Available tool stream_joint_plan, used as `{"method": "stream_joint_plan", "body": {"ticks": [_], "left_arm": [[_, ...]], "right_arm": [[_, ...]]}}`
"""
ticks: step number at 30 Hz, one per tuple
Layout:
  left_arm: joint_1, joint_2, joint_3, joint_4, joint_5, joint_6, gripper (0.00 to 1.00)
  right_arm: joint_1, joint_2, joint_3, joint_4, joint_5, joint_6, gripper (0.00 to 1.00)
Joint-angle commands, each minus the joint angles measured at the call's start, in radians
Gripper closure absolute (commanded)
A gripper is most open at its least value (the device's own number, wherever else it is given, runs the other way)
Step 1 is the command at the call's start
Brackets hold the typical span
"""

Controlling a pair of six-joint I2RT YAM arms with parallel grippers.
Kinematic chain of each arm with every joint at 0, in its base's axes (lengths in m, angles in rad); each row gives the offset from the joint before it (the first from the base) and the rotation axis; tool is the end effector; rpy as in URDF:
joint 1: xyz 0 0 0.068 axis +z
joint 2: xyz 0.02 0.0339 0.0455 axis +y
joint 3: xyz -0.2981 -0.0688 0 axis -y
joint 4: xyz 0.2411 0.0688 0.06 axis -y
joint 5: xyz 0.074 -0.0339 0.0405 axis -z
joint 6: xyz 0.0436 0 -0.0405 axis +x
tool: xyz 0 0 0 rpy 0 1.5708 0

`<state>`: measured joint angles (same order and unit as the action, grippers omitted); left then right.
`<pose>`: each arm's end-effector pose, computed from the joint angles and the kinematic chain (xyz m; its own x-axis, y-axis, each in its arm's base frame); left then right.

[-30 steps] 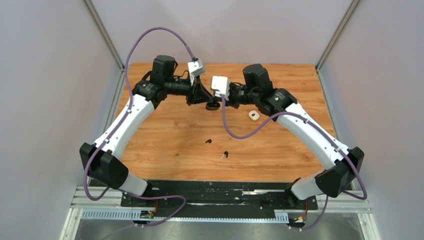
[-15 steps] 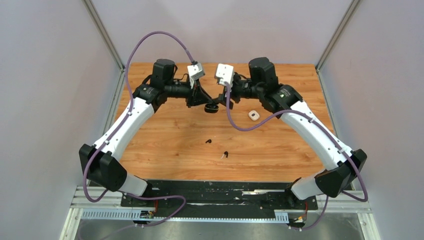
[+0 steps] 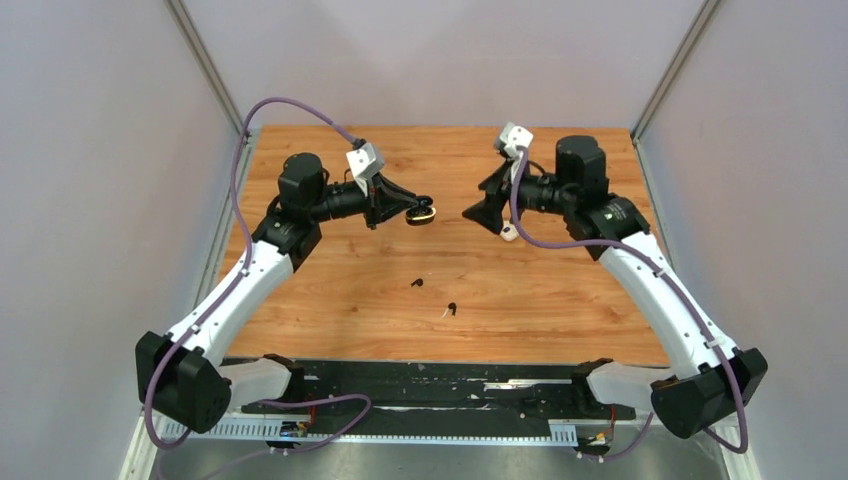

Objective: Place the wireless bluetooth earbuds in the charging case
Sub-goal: Adjust the charging case, then pick up the earbud from the center of the board.

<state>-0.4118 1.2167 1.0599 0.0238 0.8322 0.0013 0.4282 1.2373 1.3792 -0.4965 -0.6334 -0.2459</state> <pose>0.2314 -0.1362 0.4010 -0.1203 0.0535 -0.9913 0.9412 0.3236 -0.0968 0.2212 0.1293 0.4508 -0.1020 -0.2622 -0.9596 -0.8913 0.4525 -0.0290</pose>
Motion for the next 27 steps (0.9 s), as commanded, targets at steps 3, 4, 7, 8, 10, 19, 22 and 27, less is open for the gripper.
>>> {"method": "stream_joint_plan", "body": {"ticks": [3, 4, 7, 8, 10, 19, 22, 27], "left_arm": [[0.002, -0.054, -0.022, 0.165, -0.047, -0.062, 1.00], [0.002, -0.060, -0.025, 0.156, -0.061, -0.051, 1.00], [0.002, -0.072, -0.021, 0.122, -0.118, -0.049, 1.00], [0.003, -0.080, -0.017, 0.096, -0.155, -0.052, 1.00], [0.009, -0.098, -0.014, 0.067, -0.219, -0.079, 1.00], [0.064, -0.141, -0.052, 0.013, -0.298, -0.160, 1.00], [0.072, -0.149, -0.067, 0.024, -0.313, -0.170, 1.00], [0.082, -0.171, -0.090, 0.031, -0.343, -0.188, 1.00]], "right_arm": [[-0.020, 0.022, -0.218, 0.026, -0.179, 0.023, 0.36], [-0.019, 0.036, -0.241, 0.025, -0.209, -0.002, 0.39], [-0.004, 0.101, -0.307, 0.002, -0.273, -0.146, 0.44], [0.004, 0.124, -0.318, -0.010, -0.278, -0.210, 0.45], [0.028, 0.161, -0.336, -0.026, -0.263, -0.314, 0.47], [0.106, 0.338, -0.339, -0.065, -0.174, -0.572, 0.59], [0.149, 0.357, -0.363, -0.059, -0.166, -0.553, 0.59], [0.222, 0.357, -0.442, 0.008, -0.087, -0.521, 0.62]]}}
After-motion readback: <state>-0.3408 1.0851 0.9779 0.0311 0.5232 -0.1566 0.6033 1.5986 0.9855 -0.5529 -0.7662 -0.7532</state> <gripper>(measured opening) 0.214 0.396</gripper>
